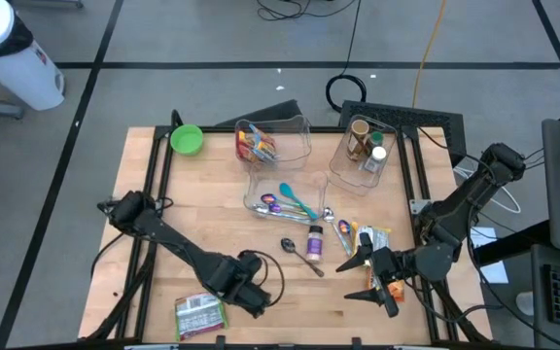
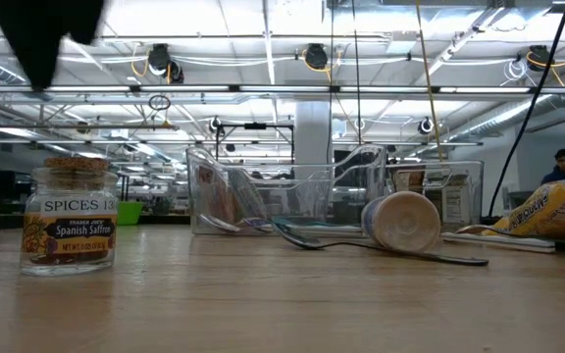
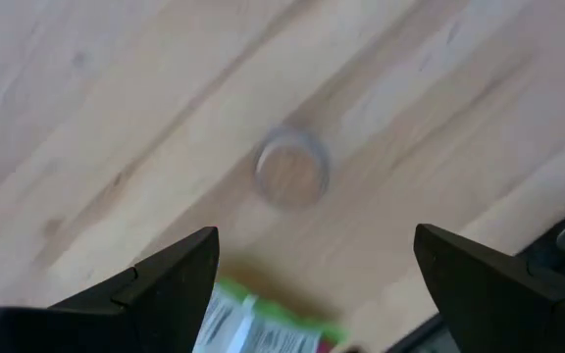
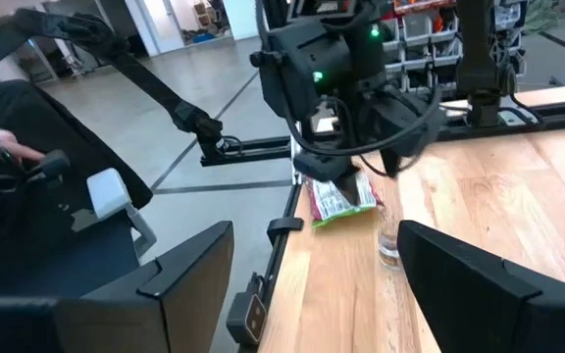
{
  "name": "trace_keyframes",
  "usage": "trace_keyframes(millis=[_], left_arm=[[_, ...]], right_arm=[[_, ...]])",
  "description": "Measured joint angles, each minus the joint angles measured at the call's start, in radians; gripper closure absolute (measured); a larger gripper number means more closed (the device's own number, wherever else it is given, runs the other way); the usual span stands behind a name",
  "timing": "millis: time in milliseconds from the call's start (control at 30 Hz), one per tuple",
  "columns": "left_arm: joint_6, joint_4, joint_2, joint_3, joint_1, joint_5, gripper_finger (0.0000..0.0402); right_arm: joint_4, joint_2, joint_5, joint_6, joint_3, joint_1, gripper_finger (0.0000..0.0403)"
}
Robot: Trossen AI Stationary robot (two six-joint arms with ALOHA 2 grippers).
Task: Pick & Place Food Item
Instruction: Put the green noodle pack into the top left transparent bin
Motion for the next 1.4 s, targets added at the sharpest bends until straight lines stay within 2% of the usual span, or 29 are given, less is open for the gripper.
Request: trace_keyframes(millis=[167, 367, 633, 933, 1400], left_arm=[[0.013, -0.082, 0.0, 0.0, -0.049, 0.089, 0.005], [0.001, -0.07, 0.0, -0.007, -0.099, 0.139, 0.005], [-0.299, -0.069, 0.0, -0.042, -0.094, 0.187, 0.005], [-0.497, -0.028, 0.0, -0.153, -0.081, 0.271, 0.005], [-0.469, 0.094, -0.002, -0.257, -0.04, 0.31, 0.0051]], right_arm=[[-0.027, 0.0, -0.001, 0.02, 0.0, 0.0, 0.0124], [-0.027, 0.0, 0.01, 0.013, 0.0, -0.002, 0.0124], [-0.031, 0.0, 0.024, 0.01, 0.0, -0.008, 0.0124], [-0.031, 0.0, 0.023, 0.012, 0.0, -0.007, 0.0124], [-0.045, 0.0, 0.023, 0.013, -0.001, -0.007, 0.0124]])
